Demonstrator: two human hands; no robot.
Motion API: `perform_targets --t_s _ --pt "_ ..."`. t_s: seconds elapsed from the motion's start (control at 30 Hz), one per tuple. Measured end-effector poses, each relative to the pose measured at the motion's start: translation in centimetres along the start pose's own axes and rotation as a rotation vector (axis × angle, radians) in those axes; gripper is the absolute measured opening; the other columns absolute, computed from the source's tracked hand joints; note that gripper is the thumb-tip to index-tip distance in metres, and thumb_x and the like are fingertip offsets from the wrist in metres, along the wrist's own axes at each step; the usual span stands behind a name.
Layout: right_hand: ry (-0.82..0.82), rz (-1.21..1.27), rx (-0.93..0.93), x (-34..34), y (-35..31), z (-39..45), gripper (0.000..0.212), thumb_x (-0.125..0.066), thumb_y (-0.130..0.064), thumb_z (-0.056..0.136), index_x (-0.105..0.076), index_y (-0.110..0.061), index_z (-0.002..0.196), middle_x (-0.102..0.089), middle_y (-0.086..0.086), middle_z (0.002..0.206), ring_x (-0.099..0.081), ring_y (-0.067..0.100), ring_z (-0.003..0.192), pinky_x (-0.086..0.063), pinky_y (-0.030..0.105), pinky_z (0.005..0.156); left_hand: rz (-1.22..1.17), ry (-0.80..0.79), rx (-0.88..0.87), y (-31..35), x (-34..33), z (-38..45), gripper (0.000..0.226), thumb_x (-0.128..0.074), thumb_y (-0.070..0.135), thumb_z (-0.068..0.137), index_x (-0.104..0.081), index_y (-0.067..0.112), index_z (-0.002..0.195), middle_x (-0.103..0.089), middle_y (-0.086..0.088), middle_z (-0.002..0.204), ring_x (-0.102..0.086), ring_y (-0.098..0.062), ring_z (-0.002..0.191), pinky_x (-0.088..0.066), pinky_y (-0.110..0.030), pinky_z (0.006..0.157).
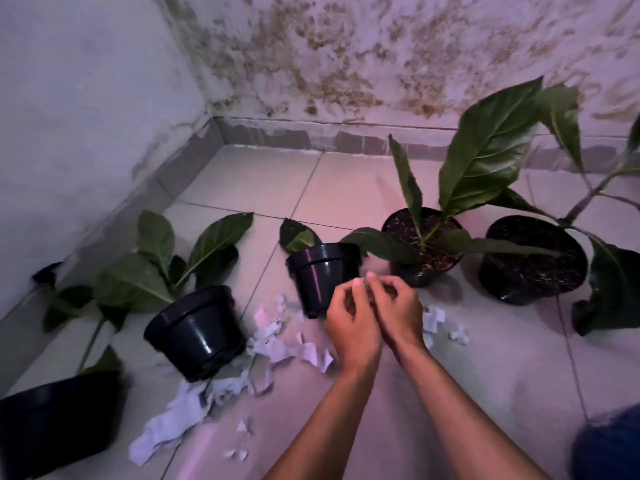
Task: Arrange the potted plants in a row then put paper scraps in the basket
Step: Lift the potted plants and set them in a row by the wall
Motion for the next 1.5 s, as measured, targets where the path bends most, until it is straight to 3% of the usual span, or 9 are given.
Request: perform_targets --t_s 0.27,0.5,0.73,0.83,0.97,1.13,1.33,1.43,1.5 --pt "-0.104 -0.017 -0.083 -4.6 -2.8 1.9 0.069 -0.061 -0.067 0.087 -0.069 -0.011 0.126 -0.069 0.009 0.131 -0.062 0.031 0.122 -0.047 0.037 0.102 0.037 0.337 0.058 4.0 6.7 6.2 0.023 -0.059 0.041 0.099 -0.068 0.021 0.092 -0.073 0.005 0.091 -0.069 -0.018 0.089 -0.056 -0.031 0.088" --pt "-0.177 -0.015 -0.262 -5.9 -3.1 3.7 0.104 -0.051 -0.084 0.082 -0.049 -0.003 0.148 -0.051 0.015 0.154 -0.049 0.034 0.139 -0.036 0.039 0.115 0.123 0.031 0.549 1.5 5.6 11.0 0.095 -0.038 0.089 0.07 -0.061 0.021 0.133 -0.069 -0.009 0.127 -0.066 -0.035 0.111 -0.054 -0.05 0.102" --pt "-0.24 -0.057 -0.269 -6.2 -4.6 3.1 0.095 -0.051 -0.079 0.086 -0.054 -0.004 0.143 -0.057 0.014 0.148 -0.054 0.032 0.133 -0.041 0.031 0.103 0.098 -0.056 0.586 2.6 5.3 10.7 0.065 -0.048 0.067 0.089 -0.064 0.019 0.13 -0.072 -0.012 0.12 -0.07 -0.034 0.103 -0.058 -0.046 0.096" --pt "-0.308 0.0 -0.243 -5.5 -4.7 2.7 0.083 -0.059 -0.068 0.09 -0.054 -0.005 0.144 -0.056 0.004 0.137 -0.051 0.023 0.135 -0.034 0.023 0.094 0.055 -0.046 0.541 3.4 5.8 10.3 0.051 -0.048 0.053 0.093 -0.067 0.017 0.123 -0.073 -0.011 0.114 -0.069 -0.029 0.089 -0.057 -0.033 0.071" --pt "-0.367 0.027 -0.211 -4.1 -4.5 2.2 0.098 -0.075 -0.079 0.065 -0.066 -0.013 0.136 -0.064 -0.007 0.132 -0.06 0.016 0.127 -0.045 0.032 0.109 -0.042 -0.051 0.429 3.9 6.0 10.7 0.025 -0.044 0.031 0.102 -0.065 0.019 0.103 -0.069 -0.002 0.096 -0.061 -0.014 0.082 -0.045 -0.03 0.064" --pt "-0.385 -0.05 -0.153 -4.1 -2.0 2.1 0.088 -0.079 -0.081 0.059 -0.075 -0.022 0.124 -0.07 -0.012 0.131 -0.061 0.009 0.125 -0.041 0.032 0.116 0.025 -0.188 0.26 3.1 6.3 12.5 0.054 -0.026 0.005 0.105 -0.056 0.03 0.143 -0.067 0.009 0.104 -0.06 -0.005 0.088 -0.052 -0.025 0.071" --pt "-0.596 -0.253 -0.273 -3.5 1.0 0.6 0.043 -0.075 -0.064 0.078 -0.077 -0.029 0.101 -0.071 -0.013 0.092 -0.067 0.016 0.062 -0.052 0.029 0.059 0.052 -0.223 0.258 1.1 6.2 12.9 0.058 -0.023 -0.001 0.105 -0.054 0.029 0.144 -0.066 0.005 0.114 -0.061 -0.005 0.091 -0.056 -0.019 0.061" --pt "-0.457 -0.144 -0.264 -2.4 2.1 0.5 0.03 -0.079 -0.038 0.085 -0.073 -0.016 0.104 -0.073 0.007 0.102 -0.064 0.02 0.052 -0.054 0.031 0.052 0.023 -0.187 0.257 0.5 6.8 13.9 0.05 -0.027 0.006 0.109 -0.051 0.024 0.149 -0.063 0.0 0.138 -0.062 -0.014 0.118 -0.058 -0.036 0.096" --pt "-0.305 -0.073 -0.243 -1.2 2.5 0.5 0.015 -0.06 0.004 0.095 -0.062 -0.007 0.085 -0.069 0.012 0.073 -0.059 0.01 0.036 -0.048 0.02 0.036 -0.003 -0.182 0.266 0.6 7.3 14.2 0.045 -0.034 0.014 0.111 -0.047 0.023 0.153 -0.056 -0.002 0.15 -0.056 -0.018 0.132 -0.048 -0.042 0.111"
Point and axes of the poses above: each hand's wrist, its own z-axis towards the middle knuckle, its own x-axis out of the back of the hand, y = z × x, the point moved 3 cm from there along z, towards the middle knuckle
